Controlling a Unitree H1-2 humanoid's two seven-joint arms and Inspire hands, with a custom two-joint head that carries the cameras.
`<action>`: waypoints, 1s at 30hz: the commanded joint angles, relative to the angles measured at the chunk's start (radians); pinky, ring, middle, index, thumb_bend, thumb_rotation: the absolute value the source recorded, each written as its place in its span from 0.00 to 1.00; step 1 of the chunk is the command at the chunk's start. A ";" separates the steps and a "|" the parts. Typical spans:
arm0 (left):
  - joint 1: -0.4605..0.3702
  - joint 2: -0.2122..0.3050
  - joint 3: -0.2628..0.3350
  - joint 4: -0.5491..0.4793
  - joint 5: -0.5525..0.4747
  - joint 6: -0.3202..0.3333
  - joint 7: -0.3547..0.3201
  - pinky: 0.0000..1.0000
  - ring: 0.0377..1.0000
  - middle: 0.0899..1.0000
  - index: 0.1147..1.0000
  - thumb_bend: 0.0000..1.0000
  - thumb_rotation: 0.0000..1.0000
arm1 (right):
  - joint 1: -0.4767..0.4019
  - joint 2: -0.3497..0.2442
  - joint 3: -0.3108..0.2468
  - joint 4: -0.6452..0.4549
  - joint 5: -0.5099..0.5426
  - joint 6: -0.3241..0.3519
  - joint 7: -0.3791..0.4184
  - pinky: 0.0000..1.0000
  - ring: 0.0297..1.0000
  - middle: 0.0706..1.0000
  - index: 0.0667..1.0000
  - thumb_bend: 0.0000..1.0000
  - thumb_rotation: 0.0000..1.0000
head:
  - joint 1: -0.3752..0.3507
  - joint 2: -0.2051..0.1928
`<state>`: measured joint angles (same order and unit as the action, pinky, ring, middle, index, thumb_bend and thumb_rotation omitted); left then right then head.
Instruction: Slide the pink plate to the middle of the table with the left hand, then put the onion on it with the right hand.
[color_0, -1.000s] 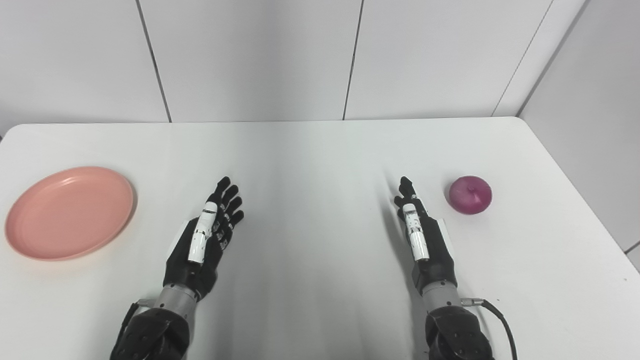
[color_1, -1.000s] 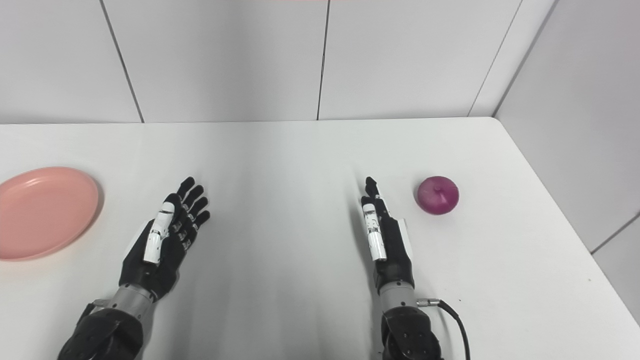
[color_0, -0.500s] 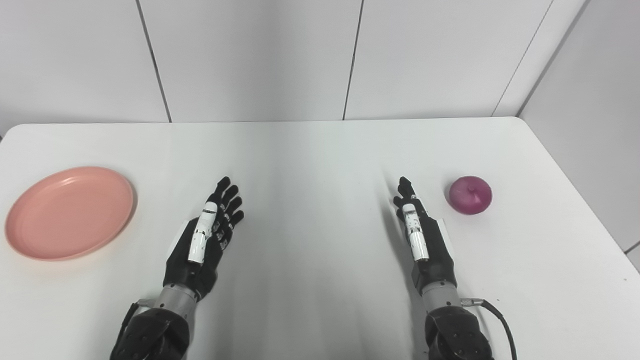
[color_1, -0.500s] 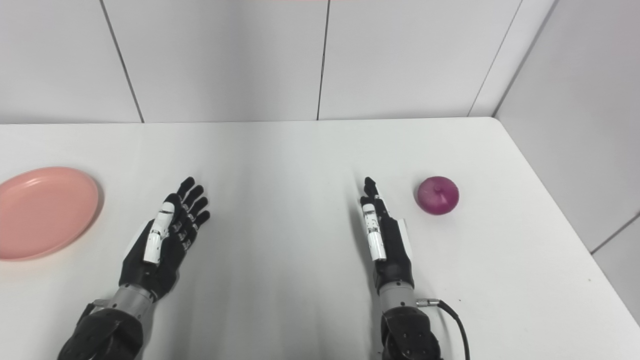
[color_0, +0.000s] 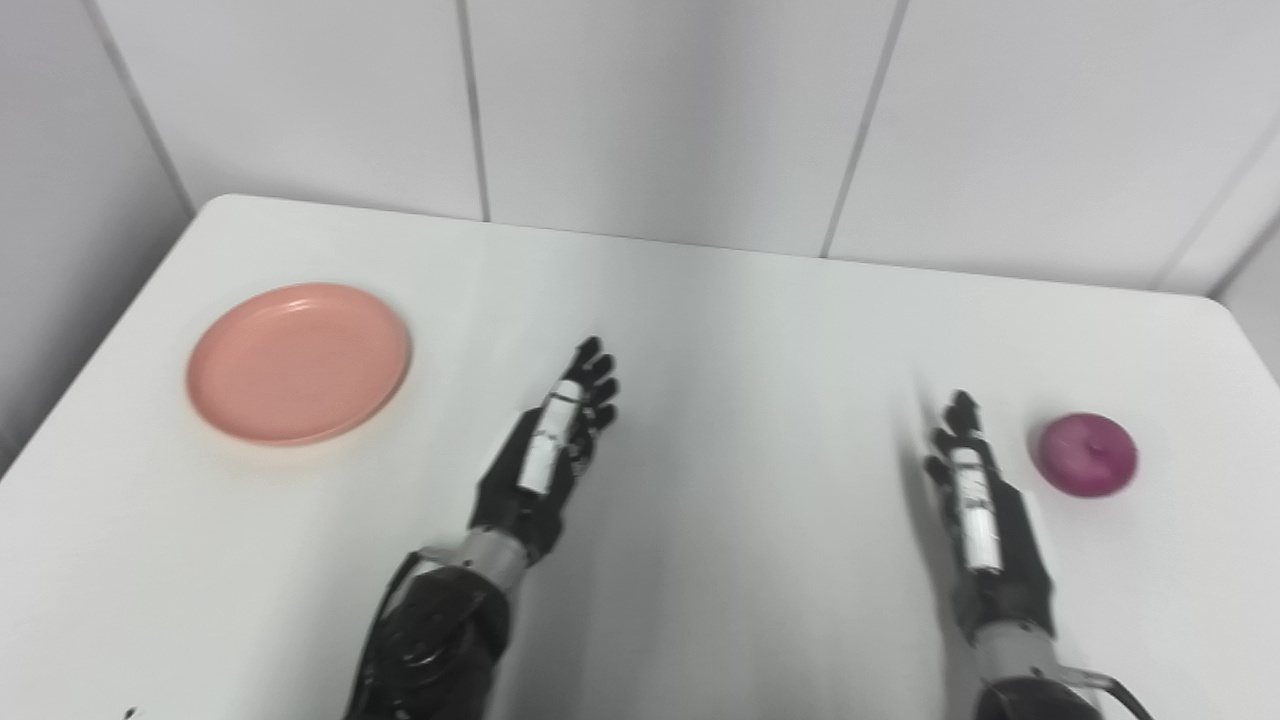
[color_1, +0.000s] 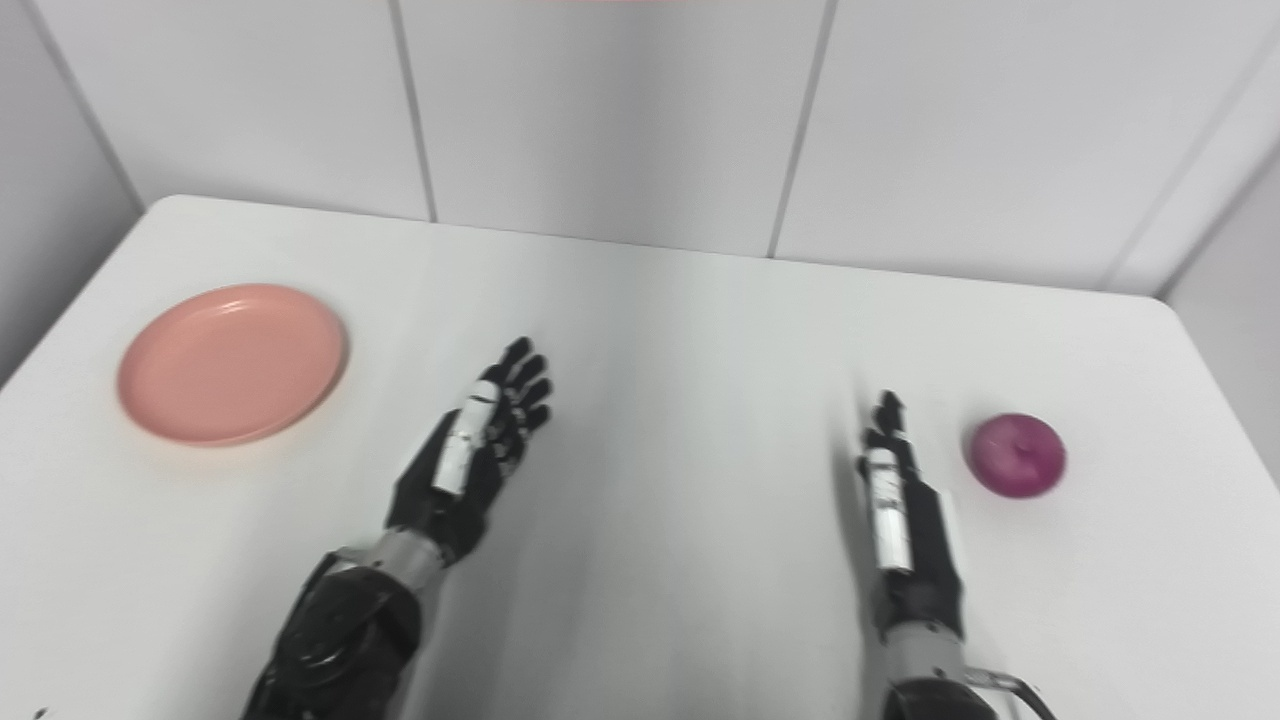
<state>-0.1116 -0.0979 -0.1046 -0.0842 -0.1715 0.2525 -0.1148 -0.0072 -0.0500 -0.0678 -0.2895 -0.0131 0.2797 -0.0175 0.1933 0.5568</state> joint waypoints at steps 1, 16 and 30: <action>-0.013 -0.033 -0.026 0.027 0.016 0.017 0.009 1.00 1.00 1.00 1.00 0.43 1.00 | -0.008 -0.010 -0.010 -0.007 0.028 -0.081 0.014 1.00 1.00 1.00 1.00 0.08 1.00 | 0.046 -0.014; -0.062 -0.115 -0.061 0.174 0.076 -0.089 0.066 1.00 1.00 1.00 1.00 0.41 1.00 | -0.017 -0.044 -0.033 -0.014 0.077 -0.031 0.015 0.94 0.93 0.95 0.95 0.19 1.00 | 0.352 -0.139; -0.079 -0.134 -0.074 0.259 0.086 -0.173 0.106 0.96 0.99 1.00 1.00 0.38 1.00 | -0.017 -0.048 -0.048 0.025 0.092 -0.065 0.018 0.58 0.78 0.82 0.84 0.15 0.88 | 0.390 -0.194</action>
<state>-0.1990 -0.1726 -0.1794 0.1383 -0.0911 0.0490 -0.0267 -0.0066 -0.0962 -0.1093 -0.2532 0.0707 0.2648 -0.0035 0.5845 0.3621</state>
